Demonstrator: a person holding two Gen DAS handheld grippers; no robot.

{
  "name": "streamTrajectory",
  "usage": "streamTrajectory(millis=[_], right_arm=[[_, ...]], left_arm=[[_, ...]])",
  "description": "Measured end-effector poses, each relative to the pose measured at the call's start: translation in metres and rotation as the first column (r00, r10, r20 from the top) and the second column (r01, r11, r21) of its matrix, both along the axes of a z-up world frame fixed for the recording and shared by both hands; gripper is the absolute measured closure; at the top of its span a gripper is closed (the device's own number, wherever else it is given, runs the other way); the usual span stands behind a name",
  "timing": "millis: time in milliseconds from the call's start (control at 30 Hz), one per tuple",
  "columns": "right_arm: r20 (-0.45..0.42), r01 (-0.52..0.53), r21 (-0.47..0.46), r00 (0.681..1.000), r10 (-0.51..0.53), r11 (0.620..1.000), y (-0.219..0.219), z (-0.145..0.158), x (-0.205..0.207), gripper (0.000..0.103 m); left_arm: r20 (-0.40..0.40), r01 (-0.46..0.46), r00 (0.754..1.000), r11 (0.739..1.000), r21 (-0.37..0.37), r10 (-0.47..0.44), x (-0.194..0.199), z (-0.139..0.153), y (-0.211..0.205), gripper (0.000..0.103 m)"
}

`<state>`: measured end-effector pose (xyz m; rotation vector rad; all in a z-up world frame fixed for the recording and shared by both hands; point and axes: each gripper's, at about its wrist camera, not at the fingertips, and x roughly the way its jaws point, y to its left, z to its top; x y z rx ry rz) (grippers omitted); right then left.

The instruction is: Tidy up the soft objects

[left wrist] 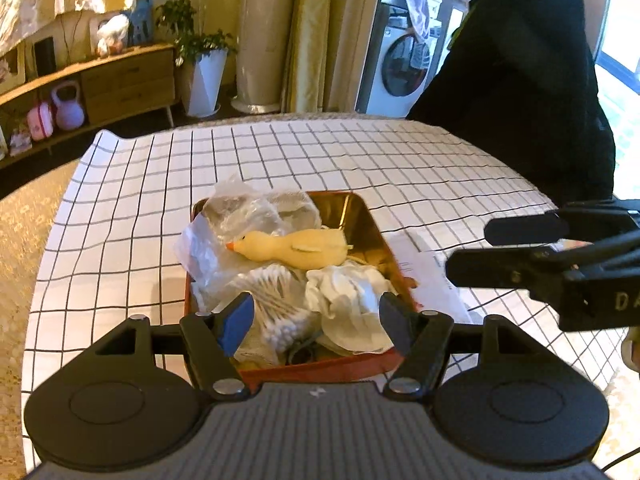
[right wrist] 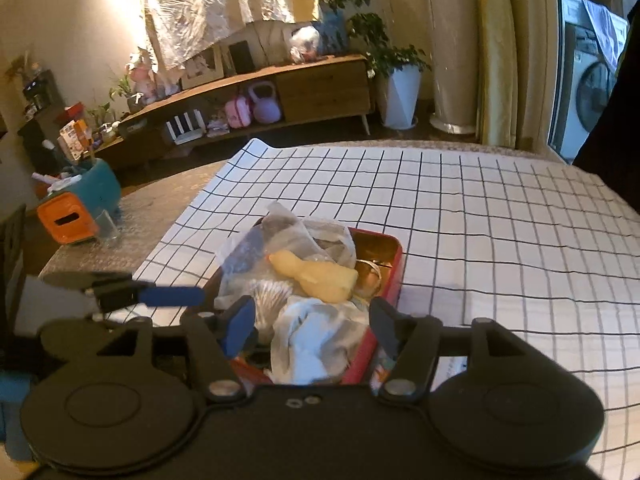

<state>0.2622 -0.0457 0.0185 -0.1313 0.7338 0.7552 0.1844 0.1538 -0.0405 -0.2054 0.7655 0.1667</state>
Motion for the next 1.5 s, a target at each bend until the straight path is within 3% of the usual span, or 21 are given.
streamTrajectory(millis=[500,600,767,1400,1500], right_arm=[[0.116,0.009,0.072,0.993,-0.017,0.997,-0.065,0.016,-0.056,0.035],[0.136,0.015,0.080,0.990,-0.026,0.997,-0.076,0.014,-0.066,0.034],[0.145,0.036,0.105,0.988,-0.051,0.994,-0.090,0.008,-0.081,0.033],[0.242,0.179,0.212,0.943,-0.229,0.961,-0.134,0.001,-0.142,0.011],[0.249,0.201,0.228,0.934,-0.257,0.953,-0.137,0.000,-0.151,0.008]], left_arm=[[0.076,0.056,0.995,0.998,0.038,-0.058,-0.036,0.032,-0.042,0.034],[0.095,0.047,0.994,0.998,0.049,-0.052,-0.044,0.034,-0.050,0.026],[0.127,0.045,0.990,0.997,0.056,-0.052,-0.057,0.036,-0.065,0.026],[0.205,0.101,0.973,0.994,0.049,-0.109,-0.100,0.054,-0.116,0.018],[0.211,0.111,0.970,0.992,0.057,-0.121,-0.105,0.054,-0.123,0.010]])
